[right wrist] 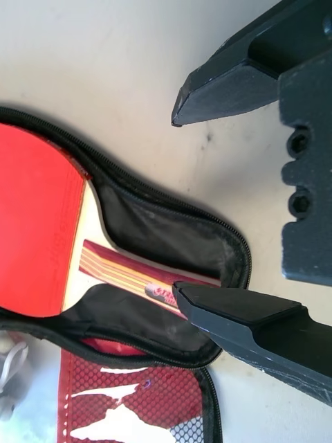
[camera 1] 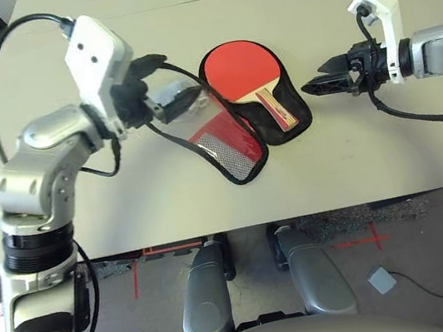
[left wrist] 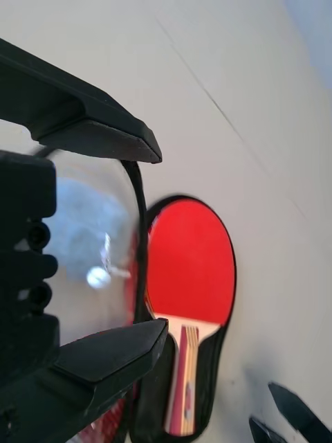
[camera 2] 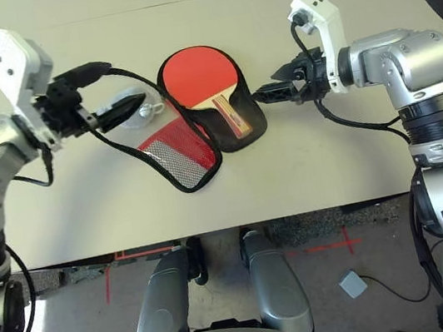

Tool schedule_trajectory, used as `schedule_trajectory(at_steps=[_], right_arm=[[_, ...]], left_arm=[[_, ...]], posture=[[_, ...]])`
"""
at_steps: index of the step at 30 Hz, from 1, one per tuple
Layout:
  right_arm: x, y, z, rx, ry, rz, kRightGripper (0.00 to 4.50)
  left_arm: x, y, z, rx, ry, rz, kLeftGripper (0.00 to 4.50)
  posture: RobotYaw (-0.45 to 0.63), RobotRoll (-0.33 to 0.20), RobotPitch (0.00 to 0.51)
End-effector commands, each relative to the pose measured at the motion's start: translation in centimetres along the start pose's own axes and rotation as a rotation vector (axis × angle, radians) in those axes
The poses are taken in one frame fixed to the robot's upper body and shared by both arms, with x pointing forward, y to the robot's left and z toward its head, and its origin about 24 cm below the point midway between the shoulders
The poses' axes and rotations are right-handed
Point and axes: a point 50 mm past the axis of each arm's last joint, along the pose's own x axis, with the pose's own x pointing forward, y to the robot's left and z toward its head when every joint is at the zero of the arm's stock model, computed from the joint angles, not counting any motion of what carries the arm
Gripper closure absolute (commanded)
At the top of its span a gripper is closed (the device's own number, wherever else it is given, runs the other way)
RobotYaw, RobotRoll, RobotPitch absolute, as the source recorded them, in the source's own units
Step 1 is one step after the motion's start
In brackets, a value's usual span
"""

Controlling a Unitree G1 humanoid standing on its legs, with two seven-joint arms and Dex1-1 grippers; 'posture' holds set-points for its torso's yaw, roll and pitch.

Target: Store the ping-pong paddle in its case and zip it.

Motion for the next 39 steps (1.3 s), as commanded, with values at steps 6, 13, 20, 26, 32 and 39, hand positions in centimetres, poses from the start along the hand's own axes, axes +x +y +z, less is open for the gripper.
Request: schedule_trajectory(at_steps=[6, 13, 20, 26, 32, 39], right_arm=[[-0.2, 0.2, -0.2, -0.046, 0.007, 0.089, 0.06], [-0.2, 0.1, 0.8, -0.076, -0.029, 0.109, 0.06], [-0.7, -0.3, 1.8, -0.09, -0.077, 0.066, 0.06], [-2.1, -1.6, 2.2, -0.092, -0.099, -0.015, 0.06], [-3.3, -2.8, 3.7, -0.087, -0.148, -0.082, 0.06], [-3.5, -3.1, 3.0, -0.043, -0.106, -0.084, 0.06]], left_arm=[[-6.8, 3.7, -1.8, 0.017, 0.196, 0.137, 0.0], [-6.0, 0.1, -4.7, -0.037, 0.304, -0.005, 0.0], [-1.0, -4.1, -4.3, -0.047, 0.212, -0.153, 0.0], [4.7, -7.8, -0.6, -0.008, 0.012, -0.312, 0.0], [10.6, -11.2, 1.7, -0.025, -0.136, -0.381, 0.0], [11.9, -11.2, -0.7, 0.01, -0.083, -0.361, 0.0]], posture=[[0.13, 0.0, 0.258], [0.13, 0.0, 0.258], [0.1, 0.0, 0.253], [0.08, 0.0, 0.251], [0.05, 0.0, 0.243], [0.03, 0.0, 0.244]])
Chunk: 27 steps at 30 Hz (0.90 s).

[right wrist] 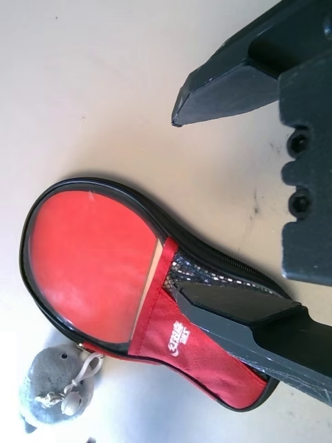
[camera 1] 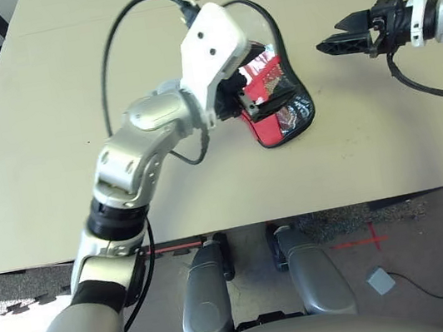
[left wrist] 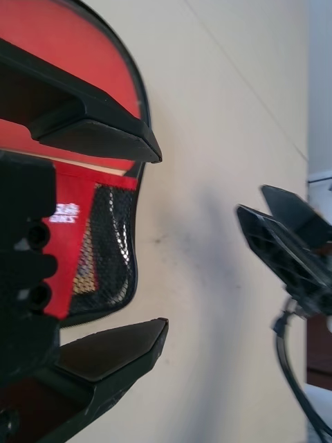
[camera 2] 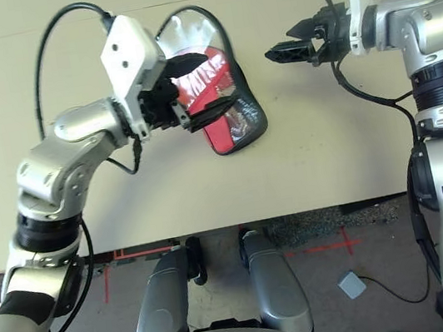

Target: Store the ping-pong paddle in its case and zip it.

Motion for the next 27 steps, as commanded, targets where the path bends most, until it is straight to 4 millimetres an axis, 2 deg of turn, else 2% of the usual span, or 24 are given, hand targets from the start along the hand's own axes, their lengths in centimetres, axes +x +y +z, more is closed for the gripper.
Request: schedule_trajectory(at_steps=[1, 5, 8, 16, 23, 27], right_arm=[[-0.5, -0.3, -0.6, 0.037, 0.031, -0.005, 0.06], [1.0, 0.5, -2.3, 0.129, 0.073, 0.037, 0.06], [1.9, 0.9, -3.2, 0.176, 0.089, 0.049, 0.06], [3.9, 2.7, -5.9, 0.311, 0.135, 0.112, 0.06], [5.5, 4.1, -7.2, 0.409, 0.168, 0.127, 0.06], [6.3, 4.8, -7.3, 0.453, 0.167, 0.143, 0.06]], left_arm=[[-0.7, 0.3, -0.7, 0.022, 0.018, 0.0, 0.0], [-2.8, 1.7, -1.0, 0.036, 0.056, 0.031, 0.0], [-3.5, 2.0, -1.1, 0.045, 0.069, 0.036, 0.0], [-4.0, 1.6, -1.2, 0.026, 0.068, 0.043, 0.0], [-4.0, 1.3, -1.3, 0.021, 0.073, 0.038, 0.0], [-3.9, 1.3, -1.3, 0.02, 0.069, 0.034, 0.0]], posture=[[0.03, 0.0, 0.244], [0.02, 0.0, 0.254], [0.02, 0.0, 0.256], [0.05, 0.0, 0.26], [0.05, 0.0, 0.257], [0.05, 0.0, 0.255]])
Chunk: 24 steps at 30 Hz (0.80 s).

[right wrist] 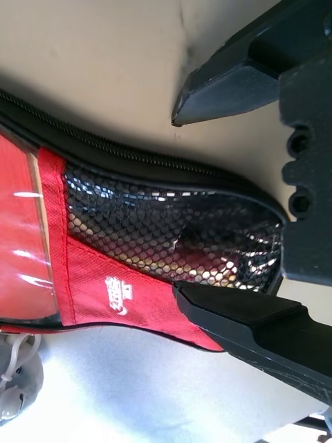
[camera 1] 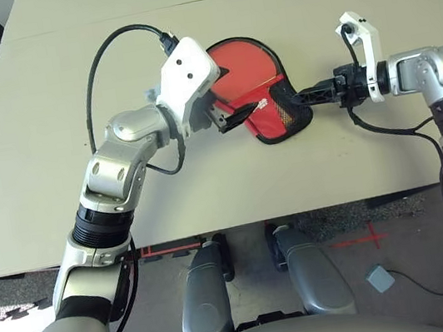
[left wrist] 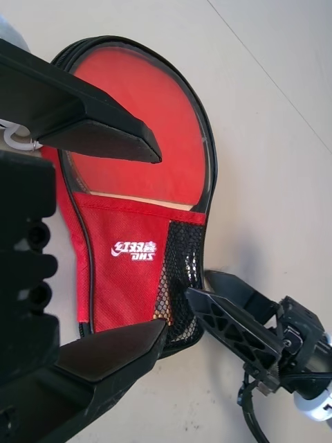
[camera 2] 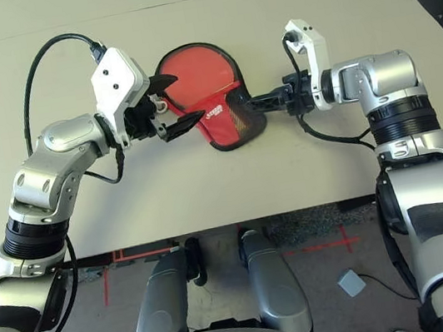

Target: Store the ping-pong paddle in its case and zip it.

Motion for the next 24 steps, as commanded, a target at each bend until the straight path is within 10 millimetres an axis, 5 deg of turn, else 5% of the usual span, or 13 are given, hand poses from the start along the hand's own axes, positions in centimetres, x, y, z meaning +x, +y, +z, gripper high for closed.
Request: schedule_trajectory(at_steps=[1, 11, 15, 23, 24], right_arm=[[0.7, 0.4, -0.7, 0.047, 0.008, 0.019, 0.06], [1.5, 0.4, -0.9, 0.104, 0.019, 0.004, 0.22], [1.0, 0.7, -0.8, 0.112, 0.027, 0.021, 1.29], [-0.5, 1.1, -1.4, 0.148, 0.057, 0.031, 4.41], [-0.8, 1.2, -1.7, 0.156, 0.066, 0.028, 4.47]], left_arm=[[0.1, -0.6, 0.1, 0.0, -0.005, -0.024, 0.0], [0.1, -0.7, 0.0, 0.0, -0.006, -0.026, 0.0], [0.0, -0.6, 0.0, 0.001, -0.003, -0.021, 0.0], [0.0, -0.7, -0.2, -0.003, -0.001, -0.013, 0.0], [0.0, -0.7, -0.2, -0.004, -0.001, -0.012, 0.0]], posture=[[0.05, 0.0, 0.255], [0.06, 0.0, 0.253], [0.06, 0.0, 0.256], [0.05, 0.0, 0.261], [0.05, 0.0, 0.261]])
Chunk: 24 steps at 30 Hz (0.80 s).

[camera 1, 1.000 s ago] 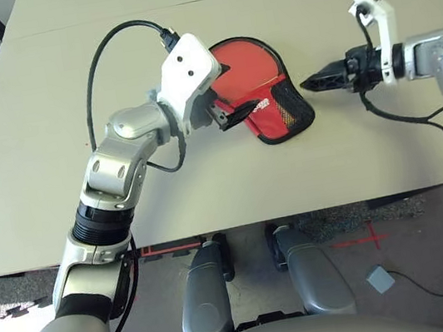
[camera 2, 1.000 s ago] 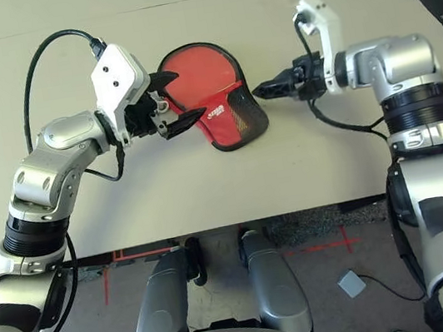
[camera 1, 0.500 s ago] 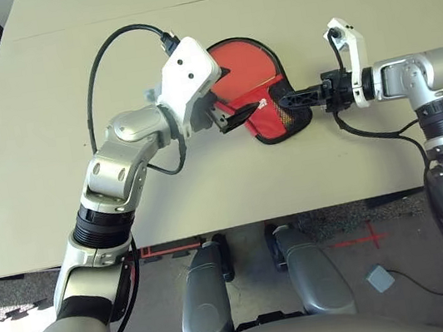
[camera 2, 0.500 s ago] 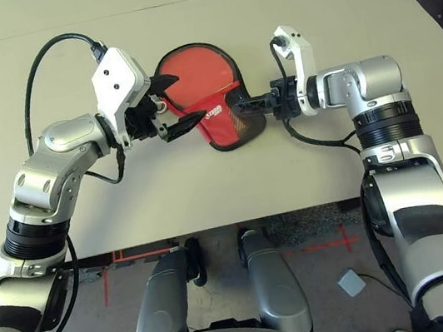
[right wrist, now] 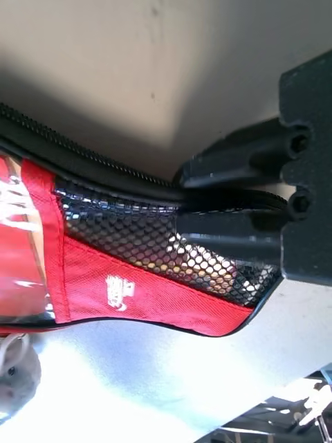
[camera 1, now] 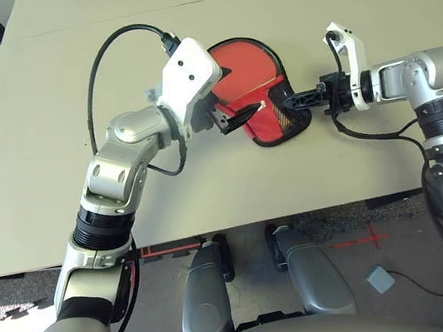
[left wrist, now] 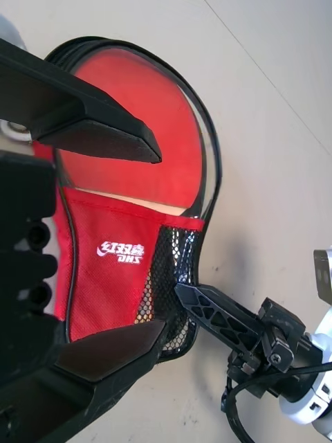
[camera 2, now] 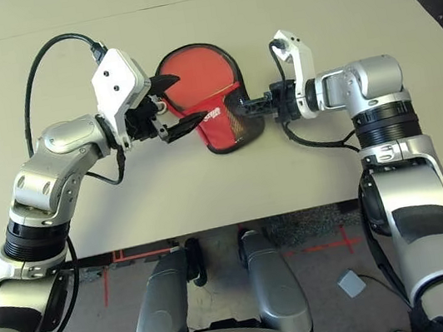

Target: Store the ping-pong paddle in its case and zip it.

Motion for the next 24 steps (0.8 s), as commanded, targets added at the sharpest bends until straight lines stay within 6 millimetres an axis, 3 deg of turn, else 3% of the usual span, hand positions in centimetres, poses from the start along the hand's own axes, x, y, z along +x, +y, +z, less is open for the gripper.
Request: schedule_trajectory(at_steps=[1, 13, 20, 24], right_arm=[[-0.9, 0.1, -1.0, 0.038, 0.027, 0.004, 4.47], [-4.0, 2.3, -5.3, 0.054, 0.09, 0.027, 4.47], [-4.5, 2.8, -7.4, 0.057, 0.081, 0.017, 4.47], [-3.8, 3.3, -8.3, 0.072, 0.075, 0.03, 4.47]], left_arm=[[0.0, -0.3, -0.1, -0.003, 0.004, -0.006, 0.0], [0.4, -0.6, -0.3, -0.021, -0.006, -0.015, 0.0], [0.5, -0.8, -0.4, -0.028, -0.009, -0.021, 0.0], [0.6, -0.9, -0.4, -0.03, -0.01, -0.024, 0.0]], posture=[[0.05, 0.0, 0.262], [0.01, 0.0, 0.281], [0.0, 0.0, 0.29], [0.0, 0.0, 0.291]])
